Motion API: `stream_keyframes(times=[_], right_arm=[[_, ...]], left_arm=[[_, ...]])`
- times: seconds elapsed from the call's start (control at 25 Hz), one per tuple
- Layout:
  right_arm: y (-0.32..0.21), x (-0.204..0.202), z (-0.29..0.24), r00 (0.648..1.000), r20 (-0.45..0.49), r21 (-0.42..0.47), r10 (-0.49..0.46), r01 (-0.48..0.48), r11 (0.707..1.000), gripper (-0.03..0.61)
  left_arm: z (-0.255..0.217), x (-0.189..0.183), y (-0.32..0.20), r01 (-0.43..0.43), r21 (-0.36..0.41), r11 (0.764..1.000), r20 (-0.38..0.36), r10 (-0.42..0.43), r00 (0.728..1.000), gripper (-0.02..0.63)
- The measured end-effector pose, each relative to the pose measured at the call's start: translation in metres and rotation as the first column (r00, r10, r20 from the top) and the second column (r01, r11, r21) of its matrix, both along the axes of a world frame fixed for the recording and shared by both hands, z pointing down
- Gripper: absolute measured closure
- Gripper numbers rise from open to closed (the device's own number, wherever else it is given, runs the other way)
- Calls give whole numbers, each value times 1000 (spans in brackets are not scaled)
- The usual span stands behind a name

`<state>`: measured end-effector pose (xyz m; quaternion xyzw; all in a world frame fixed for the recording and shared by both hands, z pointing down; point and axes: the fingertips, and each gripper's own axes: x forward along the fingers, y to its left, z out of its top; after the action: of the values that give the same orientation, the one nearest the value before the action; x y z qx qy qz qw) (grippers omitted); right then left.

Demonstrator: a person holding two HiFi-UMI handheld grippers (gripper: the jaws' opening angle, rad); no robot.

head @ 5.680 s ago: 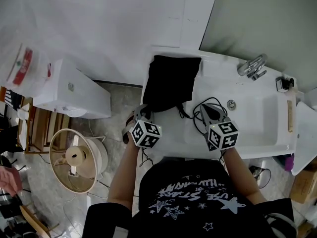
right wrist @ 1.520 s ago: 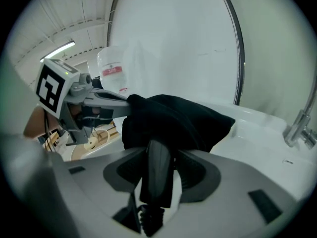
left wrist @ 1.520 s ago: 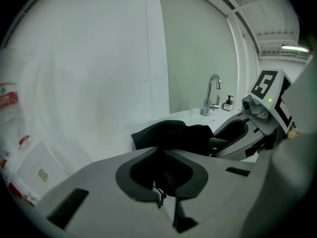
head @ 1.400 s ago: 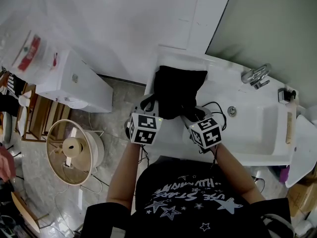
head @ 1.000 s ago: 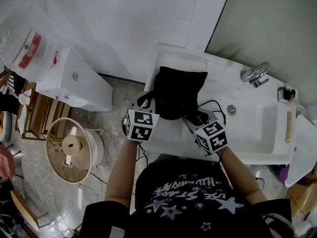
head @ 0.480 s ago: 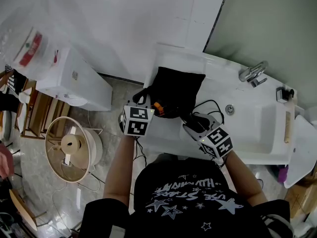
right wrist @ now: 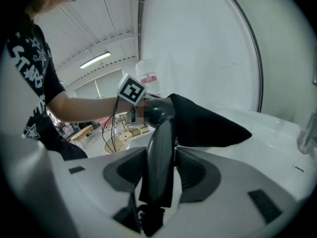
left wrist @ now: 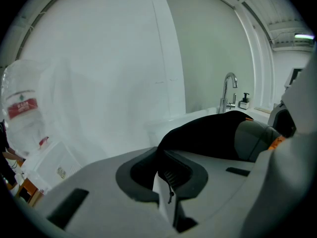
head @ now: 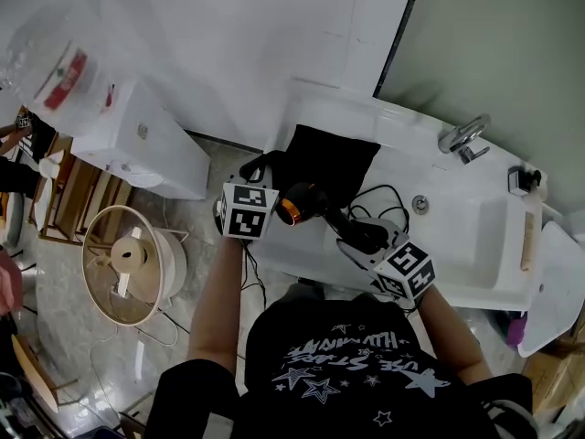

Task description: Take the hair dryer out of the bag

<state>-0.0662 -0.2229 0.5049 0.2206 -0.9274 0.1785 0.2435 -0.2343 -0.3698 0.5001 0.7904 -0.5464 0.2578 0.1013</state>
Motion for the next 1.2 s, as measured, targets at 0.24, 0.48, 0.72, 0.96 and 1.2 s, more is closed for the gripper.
stream_keyframes(times=[0.24, 0.48, 0.72, 0.96, 1.2], right_arm=[[20, 14, -10, 996, 39, -5, -82, 82, 997, 387], [44, 24, -25, 983, 114, -9, -144, 146, 989, 388], [59, 39, -37, 973, 158, -7, -170, 173, 985, 388], [81, 50, -47, 958, 192, 2, -215, 219, 976, 388], [96, 55, -57, 943, 207, 25, -261, 261, 965, 388]], left_arm=[[-1, 0, 12, 54, -10, 999, 23, -53, 998, 589], [2, -1, 27, 129, -23, 991, 29, -128, 991, 589], [10, 5, 38, 175, -46, 984, 2, -175, 985, 589], [5, 7, 47, 228, -49, 973, -19, -229, 973, 589], [-13, 2, 49, 289, -12, 957, -36, -289, 957, 589]])
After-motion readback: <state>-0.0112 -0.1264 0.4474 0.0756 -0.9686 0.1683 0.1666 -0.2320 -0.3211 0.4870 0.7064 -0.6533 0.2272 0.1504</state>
